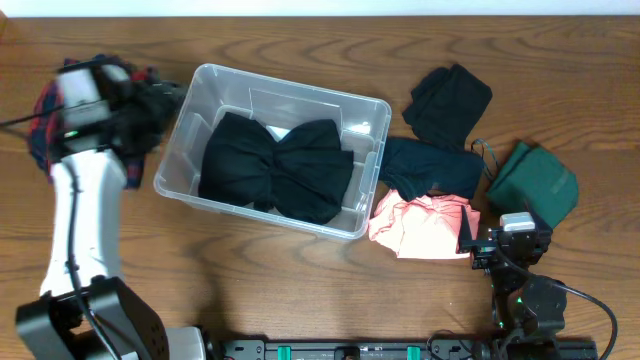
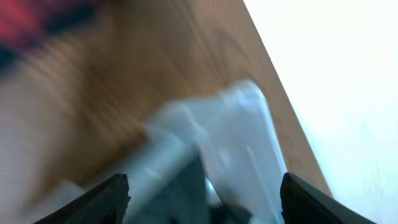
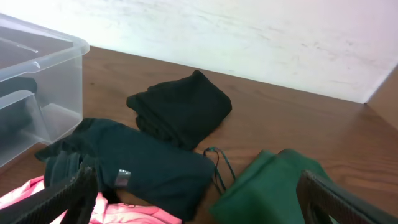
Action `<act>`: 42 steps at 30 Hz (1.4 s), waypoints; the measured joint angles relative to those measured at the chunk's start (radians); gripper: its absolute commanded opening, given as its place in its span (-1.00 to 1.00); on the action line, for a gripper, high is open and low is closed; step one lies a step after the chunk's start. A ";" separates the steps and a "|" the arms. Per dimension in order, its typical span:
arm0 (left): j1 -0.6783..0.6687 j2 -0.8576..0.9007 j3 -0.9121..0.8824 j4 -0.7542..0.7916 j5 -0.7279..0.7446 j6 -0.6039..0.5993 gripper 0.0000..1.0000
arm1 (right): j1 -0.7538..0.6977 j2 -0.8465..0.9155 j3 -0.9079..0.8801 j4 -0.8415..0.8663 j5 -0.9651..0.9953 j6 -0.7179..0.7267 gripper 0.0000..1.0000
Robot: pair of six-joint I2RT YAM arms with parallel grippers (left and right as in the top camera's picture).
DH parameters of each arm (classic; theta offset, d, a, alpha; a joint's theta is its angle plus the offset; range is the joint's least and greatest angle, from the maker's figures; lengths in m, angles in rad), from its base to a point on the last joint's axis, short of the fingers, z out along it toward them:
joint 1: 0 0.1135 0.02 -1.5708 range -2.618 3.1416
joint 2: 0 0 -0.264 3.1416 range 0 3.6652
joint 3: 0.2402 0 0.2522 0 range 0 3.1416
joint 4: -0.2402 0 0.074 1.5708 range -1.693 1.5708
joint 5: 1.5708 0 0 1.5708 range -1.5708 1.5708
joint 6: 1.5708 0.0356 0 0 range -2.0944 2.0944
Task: Pack container
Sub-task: 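Lower the left gripper to the red plaid shirt and grasp it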
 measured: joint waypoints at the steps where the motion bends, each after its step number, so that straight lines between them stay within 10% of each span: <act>1: 0.044 0.000 0.000 0.000 0.002 0.022 0.63 | 0.000 0.000 0.000 0.000 0.000 0.000 0.98; 18: 0.639 0.114 0.002 0.137 -0.027 0.247 0.95 | 0.000 0.000 0.000 0.000 0.000 0.000 0.99; 28: 0.651 0.473 0.003 0.240 0.229 0.225 0.94 | 0.000 0.000 0.000 0.000 0.000 0.000 0.99; 42: 0.502 0.552 0.021 0.397 0.346 0.174 0.93 | 0.000 0.000 0.000 0.000 0.000 0.000 0.98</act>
